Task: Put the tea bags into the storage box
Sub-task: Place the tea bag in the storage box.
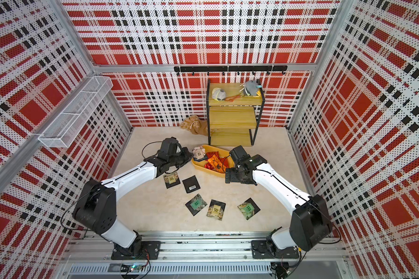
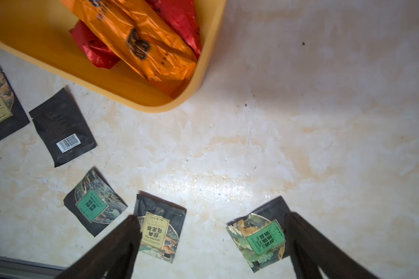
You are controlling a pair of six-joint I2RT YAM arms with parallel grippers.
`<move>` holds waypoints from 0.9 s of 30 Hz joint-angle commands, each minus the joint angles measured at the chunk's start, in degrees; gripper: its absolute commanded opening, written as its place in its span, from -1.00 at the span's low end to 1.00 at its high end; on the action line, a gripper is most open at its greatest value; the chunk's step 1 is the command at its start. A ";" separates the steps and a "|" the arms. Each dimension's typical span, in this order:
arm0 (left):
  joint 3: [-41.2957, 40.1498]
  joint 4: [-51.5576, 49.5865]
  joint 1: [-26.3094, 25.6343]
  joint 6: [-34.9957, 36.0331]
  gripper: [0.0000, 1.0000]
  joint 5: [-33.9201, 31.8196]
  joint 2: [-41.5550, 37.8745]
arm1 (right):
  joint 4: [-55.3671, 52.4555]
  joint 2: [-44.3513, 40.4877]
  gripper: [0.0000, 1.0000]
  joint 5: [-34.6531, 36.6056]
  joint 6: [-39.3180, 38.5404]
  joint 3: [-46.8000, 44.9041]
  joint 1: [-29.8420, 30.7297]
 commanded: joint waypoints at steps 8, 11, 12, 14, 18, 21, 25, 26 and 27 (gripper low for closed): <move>2.91 2.97 -2.01 2.75 -1.00 1.08 7.18 | -0.79 -9.01 0.99 -1.19 8.18 -13.46 -3.97; 4.02 2.99 -1.94 2.97 -1.00 1.51 8.51 | 1.38 -12.86 0.99 -2.55 11.94 -19.54 -4.02; 4.39 2.94 -1.99 3.02 -1.00 1.68 8.95 | 1.81 -14.35 0.99 -2.67 12.87 -21.45 -4.03; 5.00 2.94 -2.07 3.03 -0.97 1.73 9.52 | 2.12 -16.63 0.99 -2.52 13.97 -23.95 -4.18; 6.06 2.88 -2.20 3.32 -0.70 2.04 10.22 | 1.98 -18.13 0.99 -1.34 14.50 -26.70 -4.30; 6.61 2.92 -2.25 3.50 -0.47 2.04 10.50 | 3.24 -17.99 0.99 -1.22 14.85 -28.01 -4.91; 7.04 2.88 -2.27 3.41 -0.35 2.05 9.90 | 5.92 -19.17 0.99 -2.28 15.16 -30.99 -5.93; 7.27 2.89 -2.26 3.41 -0.33 2.04 9.53 | 6.54 -19.84 0.99 -2.75 15.08 -31.69 -6.79; 7.38 2.85 -2.28 3.49 -0.31 2.04 9.12 | 7.24 -20.58 0.99 -3.23 15.19 -32.21 -7.51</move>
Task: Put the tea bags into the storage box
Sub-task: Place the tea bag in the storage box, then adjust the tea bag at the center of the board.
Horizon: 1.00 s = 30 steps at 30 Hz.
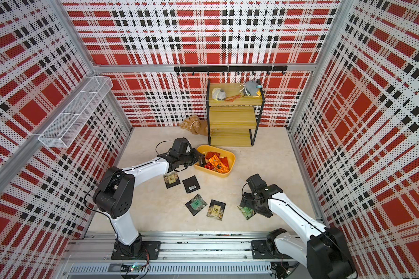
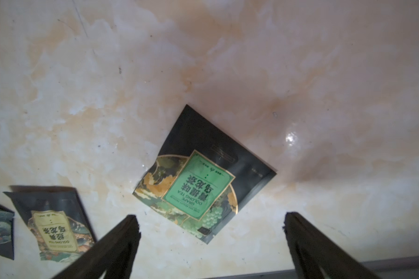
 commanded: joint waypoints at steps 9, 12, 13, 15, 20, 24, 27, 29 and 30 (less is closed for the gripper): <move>4.82 -0.24 -0.55 0.63 -0.24 1.46 -5.09 | 9.06 -3.80 1.00 -9.33 -0.15 -5.83 -5.62; 6.06 -2.51 -1.61 1.28 -0.23 1.33 -6.58 | 11.95 -2.70 1.00 -11.94 -0.06 -7.17 -5.90; 6.35 -3.52 -2.18 1.57 -0.23 1.21 -7.18 | 12.47 -2.08 0.99 -12.56 -0.34 -7.37 -5.92; 5.67 -4.64 -3.99 1.72 -0.22 0.97 -8.45 | 13.77 -1.01 1.00 -13.78 -0.72 -7.67 -5.89; -2.11 -5.22 -7.60 0.13 -0.22 -0.65 -12.77 | 17.51 1.62 1.00 -16.93 -0.87 -7.58 -5.91; -9.08 -3.70 -9.07 -1.78 -0.22 -1.89 -15.82 | 20.80 4.53 0.98 -20.05 -1.09 -6.98 -5.83; -12.35 -3.46 -9.70 -2.73 -0.23 -3.18 -18.06 | 23.09 6.92 0.97 -21.07 -1.25 -5.91 -5.68; -13.84 -3.38 -9.99 -3.24 -0.23 -3.62 -19.31 | 21.47 8.15 0.96 -19.10 -1.88 -3.90 -5.54; -14.55 -3.37 -10.10 -3.56 -0.23 -3.79 -19.94 | 18.68 7.99 0.96 -16.13 -2.44 -2.21 -5.24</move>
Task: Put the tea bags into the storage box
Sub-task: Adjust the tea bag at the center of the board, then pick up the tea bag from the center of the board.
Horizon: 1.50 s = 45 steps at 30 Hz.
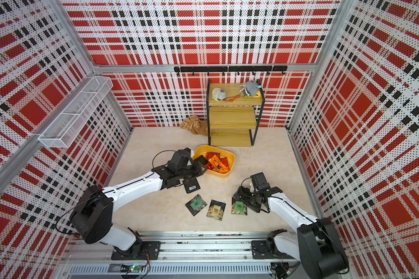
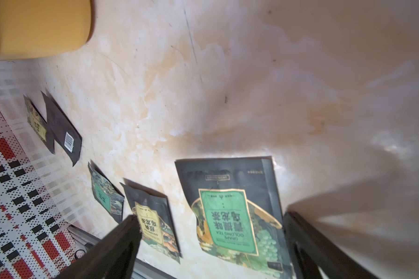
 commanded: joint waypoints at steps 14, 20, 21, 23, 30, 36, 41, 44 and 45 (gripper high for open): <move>-2.31 0.57 -1.96 -1.02 -0.24 -1.48 -2.88 | -16.42 -7.46 0.73 11.84 4.48 0.48 9.58; -1.74 0.54 -5.59 0.06 -0.26 2.81 0.71 | -12.92 -7.56 0.68 8.91 6.28 -1.22 9.88; -1.66 0.63 -7.25 0.35 -0.26 3.70 1.77 | -13.20 -7.27 0.68 9.70 6.11 -0.97 9.96; -1.24 0.91 -10.54 0.96 -0.27 4.53 3.87 | -12.66 -7.38 0.68 10.44 6.45 -1.18 9.85; -0.05 9.59 -17.39 -2.48 -0.38 7.63 11.35 | -9.72 -13.56 0.80 8.48 11.03 -5.60 9.21; 5.85 10.16 -19.75 -2.82 -0.55 9.60 18.19 | -9.10 -18.90 0.89 6.92 13.31 -8.62 8.02; 8.79 10.07 -19.98 -3.82 -0.81 10.19 21.96 | -8.70 -19.27 0.90 6.54 13.46 -9.09 7.56; 9.91 9.60 -19.92 -4.15 -0.90 10.55 23.81 | -7.14 -19.62 0.90 5.47 13.83 -9.50 7.15; 10.35 9.27 -19.98 -4.23 -0.91 10.57 24.23 | -6.77 -19.62 0.90 5.37 13.99 -9.52 7.02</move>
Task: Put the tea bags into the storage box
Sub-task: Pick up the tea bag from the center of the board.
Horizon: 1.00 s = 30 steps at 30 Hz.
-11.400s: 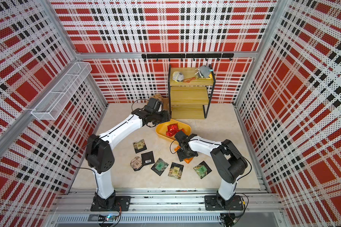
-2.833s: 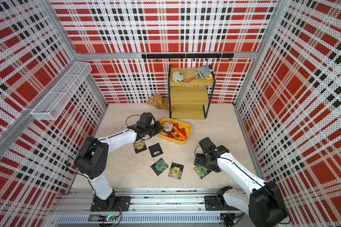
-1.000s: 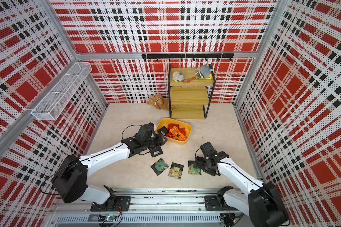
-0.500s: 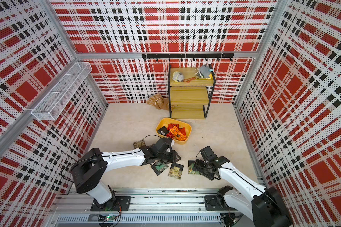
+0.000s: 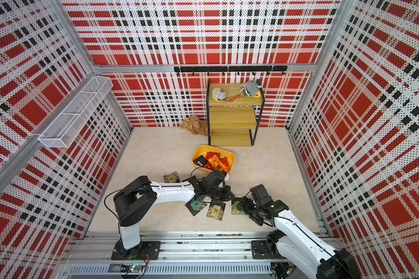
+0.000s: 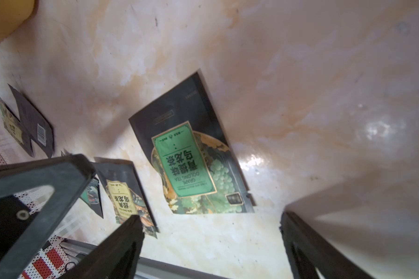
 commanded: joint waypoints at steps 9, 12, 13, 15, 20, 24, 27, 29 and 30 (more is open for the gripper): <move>2.90 -0.25 -0.51 -0.47 -0.93 2.02 5.85 | 4.53 0.14 0.91 -3.00 1.58 -2.91 -1.02; 2.73 -0.26 -0.53 -0.68 -0.93 2.00 6.41 | 5.45 0.53 0.91 -3.38 1.67 -3.50 -1.00; 2.65 -0.33 -0.47 -0.74 -0.93 2.17 6.66 | 5.87 0.71 0.91 -3.51 1.71 -3.56 -1.02; 2.77 -0.34 -0.45 -0.87 -0.93 2.42 7.02 | 6.92 1.02 0.91 -3.49 1.85 -3.78 -1.02; 2.98 -0.40 -0.25 -0.96 -0.93 2.96 7.42 | 10.60 0.30 0.90 -2.68 2.74 -4.87 -1.51; 3.09 -0.41 -0.20 -0.87 -0.93 3.23 7.47 | 11.04 -0.23 0.88 -1.81 2.47 -5.12 -2.42; 3.10 -0.42 -0.11 -0.78 -0.93 3.45 7.57 | 10.77 -1.23 0.87 -1.38 2.33 -4.93 -2.76; 3.08 -0.43 -0.05 -0.77 -0.92 3.50 7.56 | 11.00 -2.07 0.83 -1.36 2.63 -4.95 -2.87; 3.08 -0.42 -0.09 -0.72 -0.92 3.50 7.60 | 11.00 -2.43 0.81 -1.42 2.76 -5.04 -2.93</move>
